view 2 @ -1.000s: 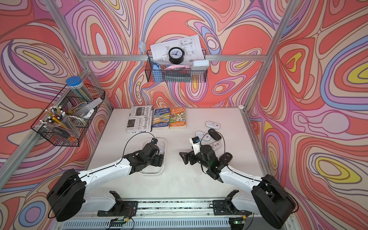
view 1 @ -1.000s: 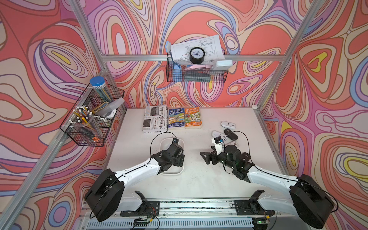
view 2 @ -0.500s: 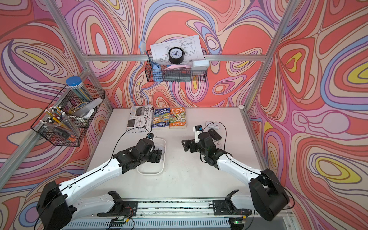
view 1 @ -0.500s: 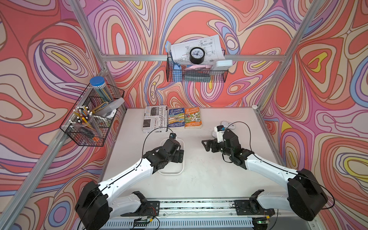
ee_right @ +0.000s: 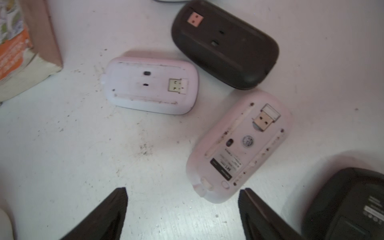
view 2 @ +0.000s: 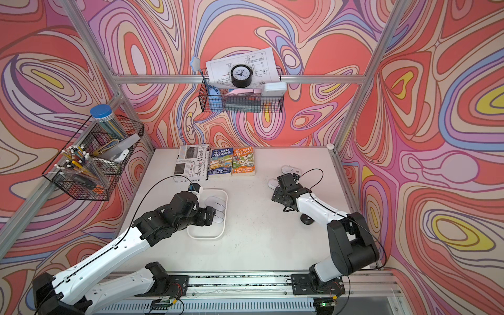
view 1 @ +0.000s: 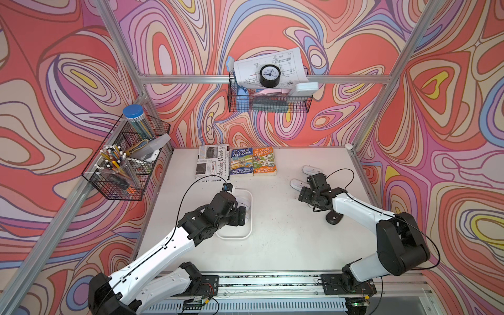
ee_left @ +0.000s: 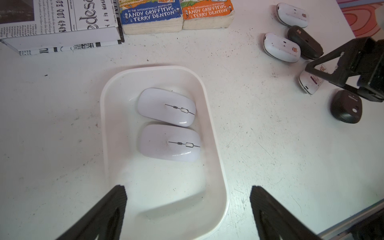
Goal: Put the mouse in the storage box
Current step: Pick up the mouse from the center of the board.
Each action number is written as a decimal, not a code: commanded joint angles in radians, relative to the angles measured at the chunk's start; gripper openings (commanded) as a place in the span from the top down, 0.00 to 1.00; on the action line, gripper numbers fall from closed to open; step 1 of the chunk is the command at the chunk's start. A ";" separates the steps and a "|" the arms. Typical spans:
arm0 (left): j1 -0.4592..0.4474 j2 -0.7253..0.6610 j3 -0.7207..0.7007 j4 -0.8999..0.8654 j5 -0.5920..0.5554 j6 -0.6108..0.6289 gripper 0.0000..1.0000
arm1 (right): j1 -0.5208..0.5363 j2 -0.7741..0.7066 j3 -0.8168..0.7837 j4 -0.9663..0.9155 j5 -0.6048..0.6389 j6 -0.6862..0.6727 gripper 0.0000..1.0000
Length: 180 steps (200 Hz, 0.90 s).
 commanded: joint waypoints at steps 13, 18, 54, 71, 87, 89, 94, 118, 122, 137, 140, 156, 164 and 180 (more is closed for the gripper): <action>0.000 0.006 -0.019 -0.033 0.023 -0.022 0.09 | -0.018 0.081 0.096 -0.136 0.074 0.081 0.08; 0.000 0.005 -0.021 -0.034 0.023 -0.021 0.09 | -0.020 0.089 0.102 -0.144 0.077 0.088 0.08; 0.000 -0.006 -0.035 -0.027 0.024 -0.023 0.09 | -0.034 0.132 0.106 -0.148 0.088 0.129 0.08; 0.000 -0.005 -0.038 -0.025 0.027 -0.025 0.09 | -0.047 0.161 0.111 -0.142 0.079 0.144 0.08; -0.001 -0.003 -0.043 -0.022 0.032 -0.027 0.09 | -0.060 0.189 0.118 -0.134 0.067 0.146 0.08; -0.001 -0.003 -0.043 -0.020 0.033 -0.027 0.09 | -0.062 0.193 0.118 -0.133 0.067 0.145 0.08; 0.000 -0.002 -0.043 -0.018 0.035 -0.026 0.09 | -0.064 0.201 0.121 -0.133 0.066 0.145 0.09; -0.001 0.006 -0.042 -0.016 0.039 -0.026 0.09 | -0.082 0.232 0.123 -0.118 0.033 0.147 0.11; 0.000 0.007 -0.041 -0.017 0.038 -0.025 0.09 | -0.083 0.232 0.122 -0.118 0.029 0.149 0.11; 0.000 0.008 -0.041 -0.018 0.038 -0.025 0.09 | -0.083 0.232 0.113 -0.110 0.012 0.153 0.13; 0.000 0.008 -0.041 -0.017 0.038 -0.024 0.09 | -0.083 0.232 0.109 -0.107 0.010 0.153 0.13; 0.000 0.007 -0.044 -0.016 0.038 -0.026 0.09 | -0.082 0.256 0.094 -0.099 -0.002 0.154 0.20; 0.000 0.007 -0.044 -0.017 0.037 -0.026 0.09 | -0.082 0.261 0.091 -0.097 -0.001 0.154 0.21; 0.000 0.006 -0.045 -0.016 0.038 -0.028 0.09 | -0.085 0.265 0.084 -0.088 -0.001 0.146 0.23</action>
